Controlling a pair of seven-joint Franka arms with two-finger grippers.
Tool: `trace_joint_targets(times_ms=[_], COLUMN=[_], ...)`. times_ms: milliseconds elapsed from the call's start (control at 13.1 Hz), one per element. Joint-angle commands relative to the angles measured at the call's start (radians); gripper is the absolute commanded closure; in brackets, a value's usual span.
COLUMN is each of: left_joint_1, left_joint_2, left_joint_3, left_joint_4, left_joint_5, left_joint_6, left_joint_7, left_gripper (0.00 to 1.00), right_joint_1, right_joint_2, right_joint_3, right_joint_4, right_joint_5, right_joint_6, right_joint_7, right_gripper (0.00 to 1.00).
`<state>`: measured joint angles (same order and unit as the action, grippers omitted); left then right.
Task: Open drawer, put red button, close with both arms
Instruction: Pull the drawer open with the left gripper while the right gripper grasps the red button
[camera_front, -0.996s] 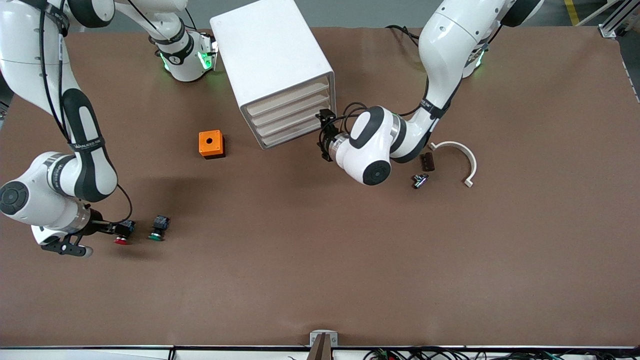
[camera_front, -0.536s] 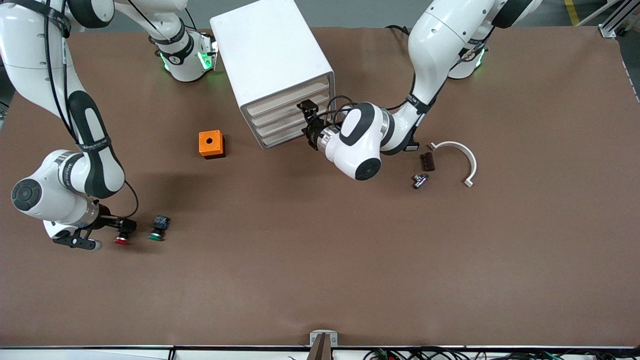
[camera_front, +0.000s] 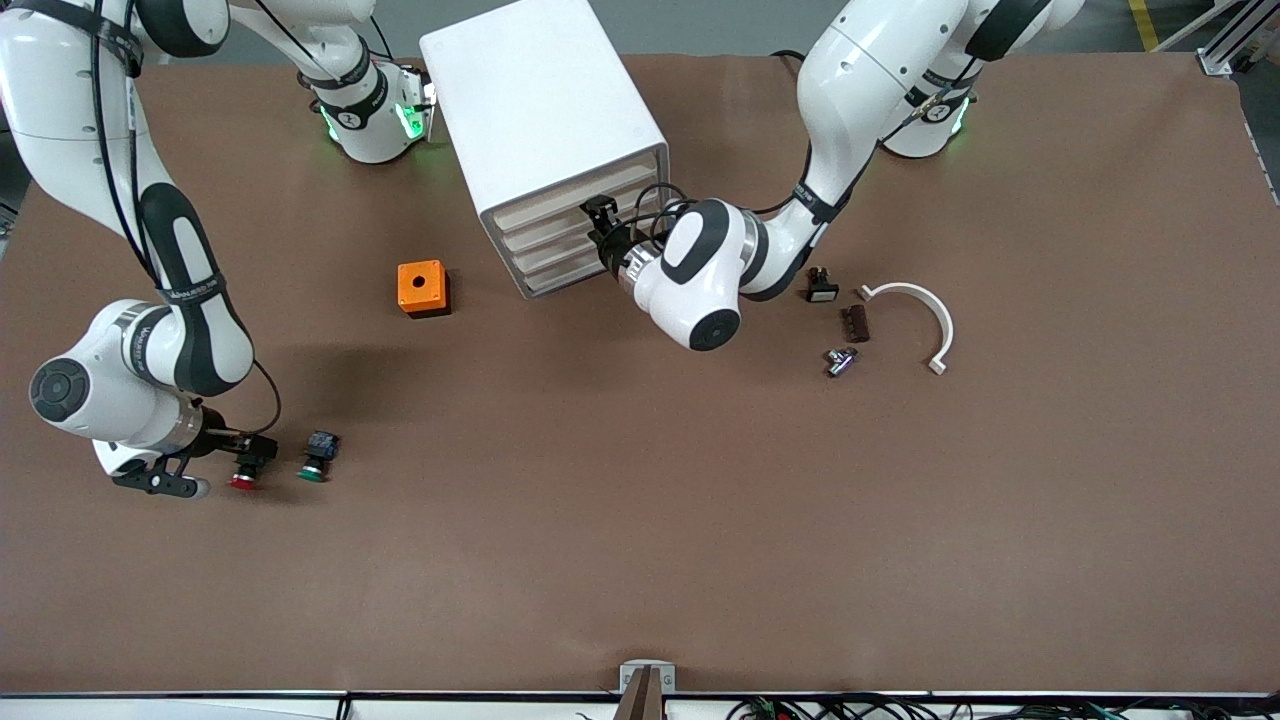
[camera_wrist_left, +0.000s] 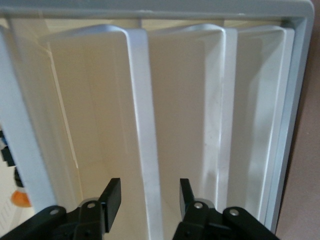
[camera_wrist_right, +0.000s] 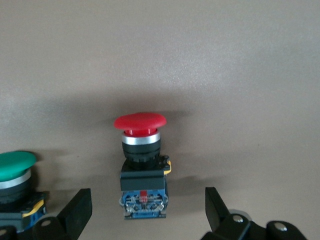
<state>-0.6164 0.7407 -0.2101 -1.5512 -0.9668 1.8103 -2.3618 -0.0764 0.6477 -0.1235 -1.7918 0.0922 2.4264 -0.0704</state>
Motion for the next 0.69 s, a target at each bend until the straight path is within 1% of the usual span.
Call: trace_joint_targets(times_ms=[0,77,153,230,306,383,613], left_joint_1=[-0.019,-0.019,-0.016,-0.008,-0.003,-0.005,0.0], left_joint_2=[0.009,0.011,0.016,0.017,0.017,0.016,0.02], left_joint_3=[0.005,0.011,0.015,0.017,0.034,0.061,0.138], left_joint_4=[0.014,0.014,0.017,0.035,0.042,0.052,0.101], left_joint_5=[-0.018,-0.018,-0.015,-0.006,-0.001,-0.001,-0.007], left_joint_6=[-0.002,0.001,0.004,0.004,0.004,0.004,0.004], left_joint_7=[-0.016,-0.01,-0.01,-0.008,-0.008,-0.007,0.031], left_gripper=[0.68,0.87,1.0,1.0,1.0,1.0,1.0], right_joint_1=[-0.014,-0.013,-0.014,-0.013,-0.013,-0.013,-0.014], right_joint_2=[0.017,0.017,0.017,0.017,0.017,0.017,0.017], right_joint_3=[0.013,0.013,0.013,0.012,0.012,0.012,0.012], right_joint_4=[0.002,0.002,0.002,0.002,0.002,0.002,0.0], right_joint_5=[0.015,0.015,0.015,0.015,0.015,0.015,0.015], right_joint_6=[0.025,0.025,0.025,0.023,0.02,0.016,0.013], right_joint_7=[-0.032,-0.034,-0.032,-0.032,-0.032,-0.032,-0.031], right_gripper=[0.0,0.0,0.0,0.0,0.0,0.03,0.6])
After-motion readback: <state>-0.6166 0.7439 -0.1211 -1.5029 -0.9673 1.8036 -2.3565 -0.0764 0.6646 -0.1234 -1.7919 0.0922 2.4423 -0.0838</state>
